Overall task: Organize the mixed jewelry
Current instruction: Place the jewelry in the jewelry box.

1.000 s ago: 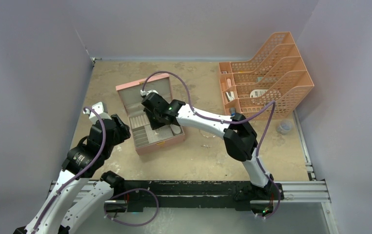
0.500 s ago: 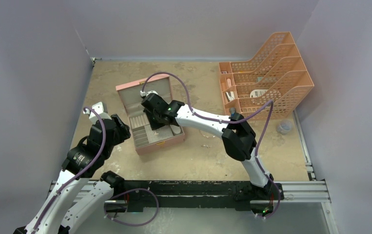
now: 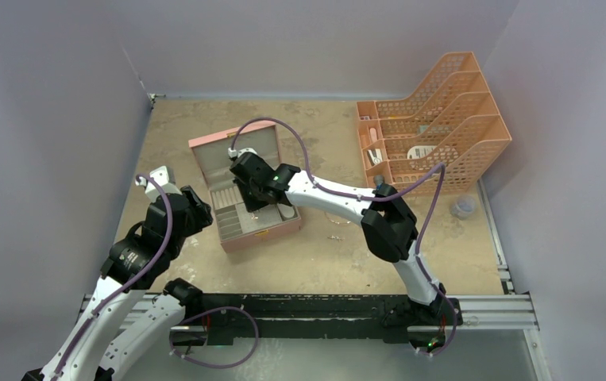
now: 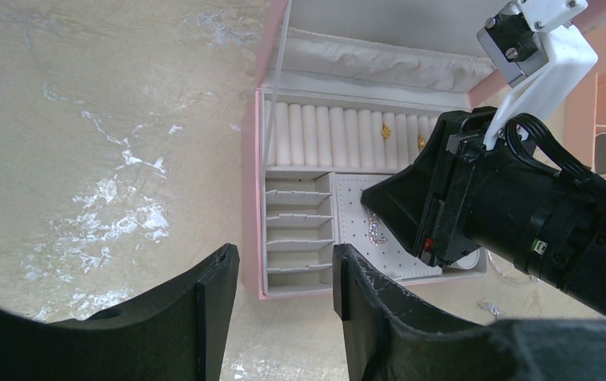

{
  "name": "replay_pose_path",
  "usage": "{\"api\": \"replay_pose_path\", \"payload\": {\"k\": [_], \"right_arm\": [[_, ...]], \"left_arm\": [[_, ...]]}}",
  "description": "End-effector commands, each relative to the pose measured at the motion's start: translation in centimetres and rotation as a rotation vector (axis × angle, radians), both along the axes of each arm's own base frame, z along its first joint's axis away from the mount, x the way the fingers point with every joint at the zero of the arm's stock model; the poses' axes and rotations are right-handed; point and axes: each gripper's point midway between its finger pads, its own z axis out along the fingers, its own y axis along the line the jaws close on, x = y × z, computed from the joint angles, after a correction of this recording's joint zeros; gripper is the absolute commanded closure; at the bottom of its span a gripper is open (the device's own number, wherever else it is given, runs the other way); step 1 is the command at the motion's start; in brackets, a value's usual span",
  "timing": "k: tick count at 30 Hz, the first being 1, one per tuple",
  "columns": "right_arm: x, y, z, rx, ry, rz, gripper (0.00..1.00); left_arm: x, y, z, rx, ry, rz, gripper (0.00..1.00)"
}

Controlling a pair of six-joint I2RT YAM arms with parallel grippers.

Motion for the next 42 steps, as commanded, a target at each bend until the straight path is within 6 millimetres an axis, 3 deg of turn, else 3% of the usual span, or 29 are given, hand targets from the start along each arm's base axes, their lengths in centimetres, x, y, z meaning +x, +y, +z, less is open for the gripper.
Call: {"api": "replay_pose_path", "payload": {"k": [1, 8, 25, 42], "right_arm": [[-1.1, -0.1, 1.0, 0.004, 0.005, 0.024, 0.84], [-1.5, -0.2, 1.2, 0.004, 0.005, 0.023, 0.77], [-1.9, -0.8, 1.2, -0.007, 0.007, -0.001, 0.83], [-0.4, -0.2, -0.1, -0.015, -0.037, -0.053, 0.86]], "left_arm": [[0.5, 0.0, 0.5, -0.006, -0.028, 0.006, 0.53], [0.5, 0.0, 0.5, -0.007, -0.028, 0.006, 0.53], [0.5, -0.1, 0.5, -0.007, -0.027, 0.005, 0.53], [0.6, -0.1, 0.4, -0.005, -0.023, 0.005, 0.53]]}}
